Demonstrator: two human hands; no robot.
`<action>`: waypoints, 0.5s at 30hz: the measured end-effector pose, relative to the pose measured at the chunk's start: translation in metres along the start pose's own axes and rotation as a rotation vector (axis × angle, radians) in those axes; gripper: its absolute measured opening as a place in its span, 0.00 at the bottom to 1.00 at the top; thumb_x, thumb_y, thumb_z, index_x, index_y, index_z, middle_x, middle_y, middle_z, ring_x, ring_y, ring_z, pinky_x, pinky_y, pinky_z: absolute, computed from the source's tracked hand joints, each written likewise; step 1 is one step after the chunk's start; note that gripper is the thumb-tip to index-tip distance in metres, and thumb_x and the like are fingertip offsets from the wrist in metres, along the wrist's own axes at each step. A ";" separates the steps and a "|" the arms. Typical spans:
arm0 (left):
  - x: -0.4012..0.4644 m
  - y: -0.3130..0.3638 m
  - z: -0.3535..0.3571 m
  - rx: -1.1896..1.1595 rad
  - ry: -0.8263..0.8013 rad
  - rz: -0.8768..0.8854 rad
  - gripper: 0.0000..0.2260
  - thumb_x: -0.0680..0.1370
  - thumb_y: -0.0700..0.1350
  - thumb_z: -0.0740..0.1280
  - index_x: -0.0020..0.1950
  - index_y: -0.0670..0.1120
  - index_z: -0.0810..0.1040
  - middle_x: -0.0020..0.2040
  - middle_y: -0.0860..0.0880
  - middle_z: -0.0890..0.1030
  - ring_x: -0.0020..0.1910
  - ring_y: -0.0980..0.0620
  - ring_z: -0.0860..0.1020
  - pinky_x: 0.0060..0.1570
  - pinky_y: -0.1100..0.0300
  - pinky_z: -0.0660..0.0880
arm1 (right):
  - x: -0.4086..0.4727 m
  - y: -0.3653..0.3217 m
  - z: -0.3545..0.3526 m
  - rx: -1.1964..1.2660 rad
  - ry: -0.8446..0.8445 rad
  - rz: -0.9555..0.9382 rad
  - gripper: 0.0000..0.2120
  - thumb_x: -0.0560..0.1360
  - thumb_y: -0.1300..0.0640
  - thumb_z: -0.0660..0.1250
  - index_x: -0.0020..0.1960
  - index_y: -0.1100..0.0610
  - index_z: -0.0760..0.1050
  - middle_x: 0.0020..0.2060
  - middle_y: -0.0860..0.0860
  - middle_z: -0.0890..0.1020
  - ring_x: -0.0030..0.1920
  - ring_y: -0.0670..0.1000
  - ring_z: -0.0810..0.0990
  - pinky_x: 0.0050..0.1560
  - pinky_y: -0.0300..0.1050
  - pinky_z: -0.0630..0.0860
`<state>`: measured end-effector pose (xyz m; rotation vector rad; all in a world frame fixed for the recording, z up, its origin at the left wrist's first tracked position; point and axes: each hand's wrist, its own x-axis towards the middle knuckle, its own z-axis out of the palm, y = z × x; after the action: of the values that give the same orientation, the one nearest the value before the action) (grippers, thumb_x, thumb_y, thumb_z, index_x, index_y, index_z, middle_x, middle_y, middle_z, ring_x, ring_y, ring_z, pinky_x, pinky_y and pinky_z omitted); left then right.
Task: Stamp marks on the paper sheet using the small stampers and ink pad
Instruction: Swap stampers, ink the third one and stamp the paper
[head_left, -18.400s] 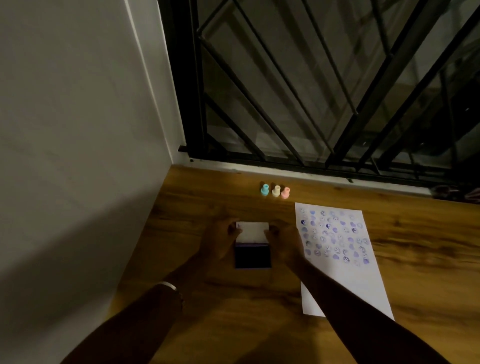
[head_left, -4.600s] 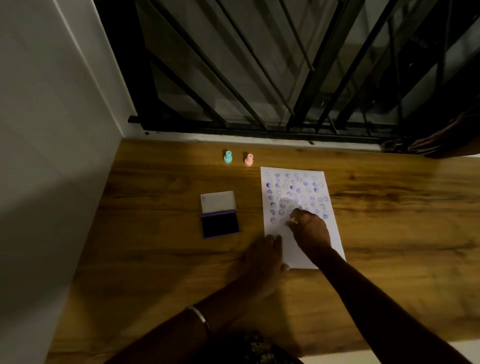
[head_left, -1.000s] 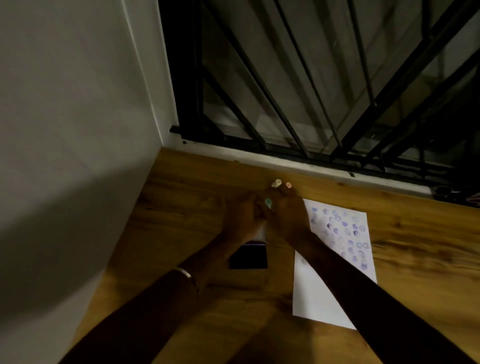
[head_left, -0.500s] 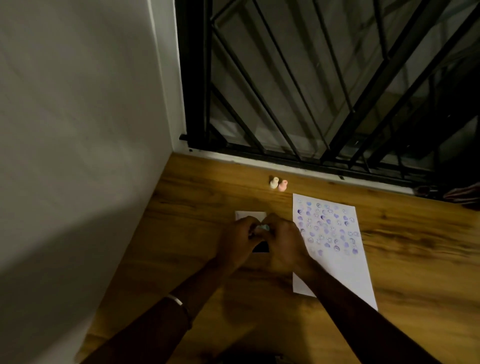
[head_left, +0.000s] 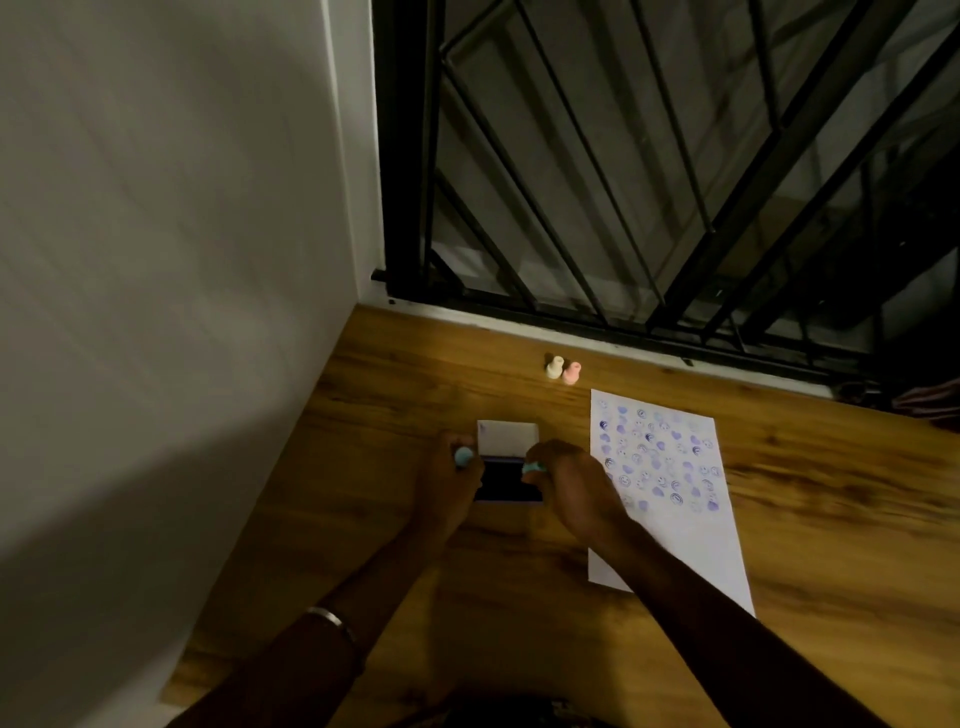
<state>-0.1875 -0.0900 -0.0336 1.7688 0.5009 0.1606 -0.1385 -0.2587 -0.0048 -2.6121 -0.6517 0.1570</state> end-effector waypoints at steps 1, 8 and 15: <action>0.002 0.001 0.001 -0.069 0.001 -0.062 0.05 0.78 0.41 0.67 0.53 0.44 0.75 0.49 0.44 0.80 0.42 0.47 0.81 0.36 0.55 0.79 | 0.001 -0.001 0.002 -0.025 -0.019 -0.011 0.10 0.75 0.59 0.69 0.56 0.55 0.78 0.56 0.54 0.81 0.56 0.54 0.80 0.52 0.45 0.77; 0.007 -0.005 0.011 0.060 -0.028 -0.035 0.07 0.78 0.48 0.66 0.51 0.47 0.78 0.48 0.49 0.80 0.45 0.52 0.79 0.39 0.61 0.74 | 0.010 -0.007 0.016 -0.165 -0.106 -0.108 0.11 0.77 0.57 0.66 0.59 0.57 0.76 0.56 0.56 0.80 0.59 0.56 0.77 0.57 0.48 0.74; 0.009 -0.013 0.015 0.164 -0.017 -0.024 0.11 0.81 0.50 0.61 0.54 0.46 0.78 0.47 0.47 0.80 0.44 0.49 0.80 0.37 0.61 0.75 | 0.022 -0.009 0.021 -0.220 -0.211 -0.068 0.15 0.77 0.55 0.66 0.62 0.58 0.75 0.60 0.56 0.79 0.63 0.56 0.75 0.64 0.51 0.73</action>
<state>-0.1771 -0.0973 -0.0512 1.9213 0.5355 0.0894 -0.1276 -0.2325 -0.0198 -2.8028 -0.8744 0.3624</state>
